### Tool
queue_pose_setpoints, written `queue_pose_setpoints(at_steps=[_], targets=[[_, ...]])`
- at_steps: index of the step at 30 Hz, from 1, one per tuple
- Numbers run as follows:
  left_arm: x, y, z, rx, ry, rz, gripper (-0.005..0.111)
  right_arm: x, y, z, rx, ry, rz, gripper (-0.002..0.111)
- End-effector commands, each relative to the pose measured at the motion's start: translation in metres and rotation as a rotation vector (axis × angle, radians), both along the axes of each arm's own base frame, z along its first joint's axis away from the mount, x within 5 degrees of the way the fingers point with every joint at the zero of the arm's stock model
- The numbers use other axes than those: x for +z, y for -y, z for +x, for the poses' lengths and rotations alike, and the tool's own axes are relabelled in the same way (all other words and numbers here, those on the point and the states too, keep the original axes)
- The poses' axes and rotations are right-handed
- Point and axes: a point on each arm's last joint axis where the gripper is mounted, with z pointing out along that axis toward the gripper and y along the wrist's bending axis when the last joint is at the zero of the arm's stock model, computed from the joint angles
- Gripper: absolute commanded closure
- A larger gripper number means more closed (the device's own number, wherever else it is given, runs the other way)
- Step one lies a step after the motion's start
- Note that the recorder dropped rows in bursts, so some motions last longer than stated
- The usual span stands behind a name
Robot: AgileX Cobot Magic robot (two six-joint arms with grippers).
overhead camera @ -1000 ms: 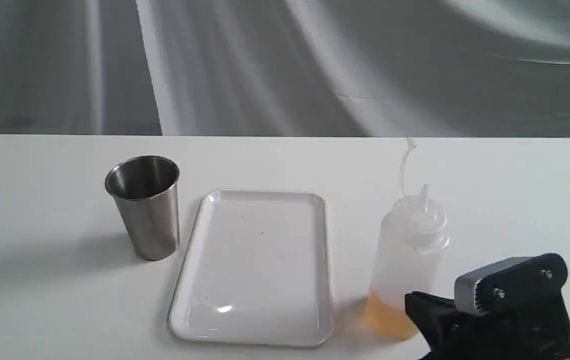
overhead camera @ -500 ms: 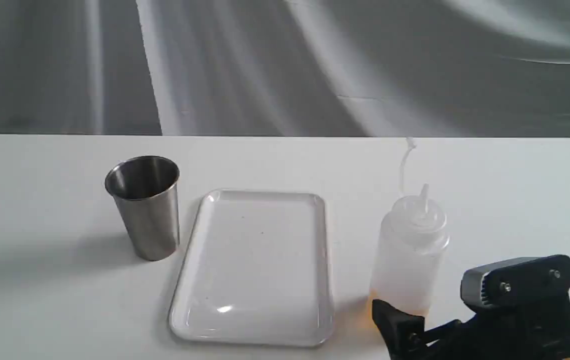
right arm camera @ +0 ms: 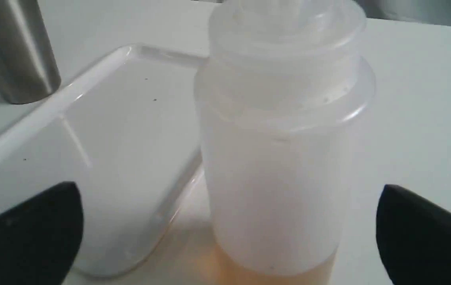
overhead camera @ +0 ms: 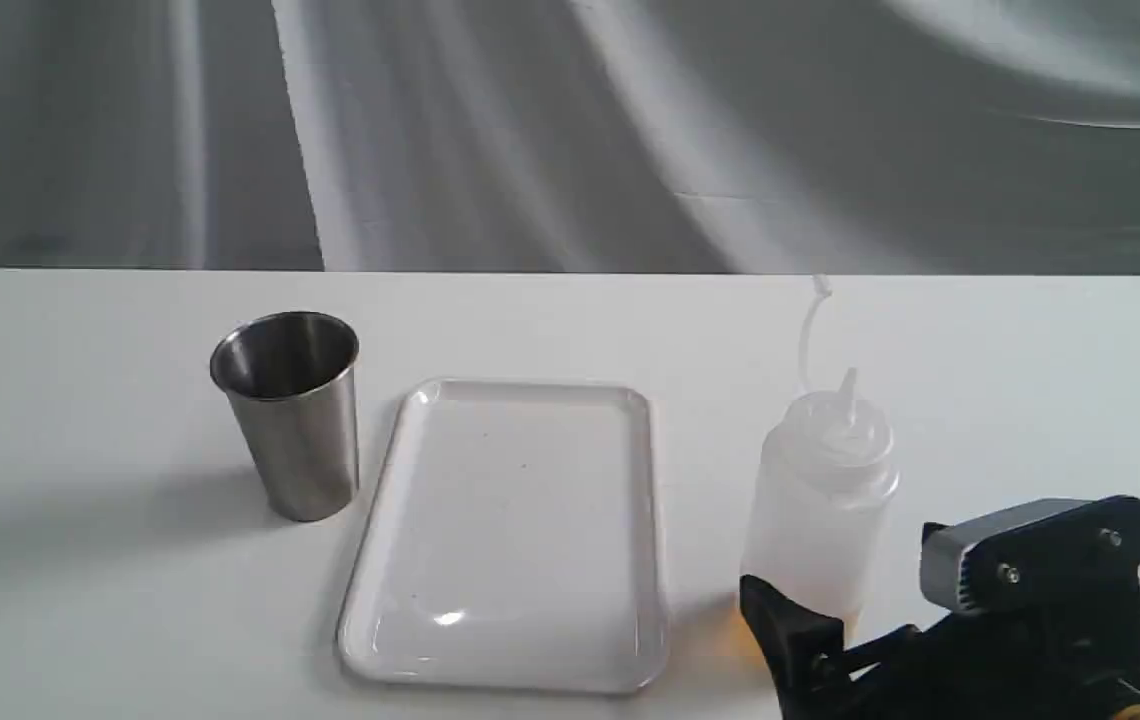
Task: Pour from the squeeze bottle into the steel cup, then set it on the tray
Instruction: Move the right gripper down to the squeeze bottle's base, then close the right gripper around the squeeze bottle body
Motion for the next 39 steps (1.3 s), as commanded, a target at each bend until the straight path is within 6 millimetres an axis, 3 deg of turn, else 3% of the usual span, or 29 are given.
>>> queue_pose_setpoints(at_steps=[1,17,29,39], targets=[[-0.001,0.000,0.000,-0.008,0.007,-0.005,0.098,-0.003,0.000,0.004,-0.015,0.019,-0.020,0.003],[-0.001,0.000,0.000,-0.007,0.007,-0.006,0.098,-0.026,-0.003,0.014,-0.013,0.018,-0.062,0.003],[-0.001,0.000,0.000,-0.008,0.007,-0.005,0.098,-0.015,-0.012,0.037,-0.059,0.061,-0.028,0.003],[-0.001,0.000,0.000,-0.007,0.007,-0.006,0.098,-0.015,0.006,0.045,-0.107,0.054,-0.039,0.003]])
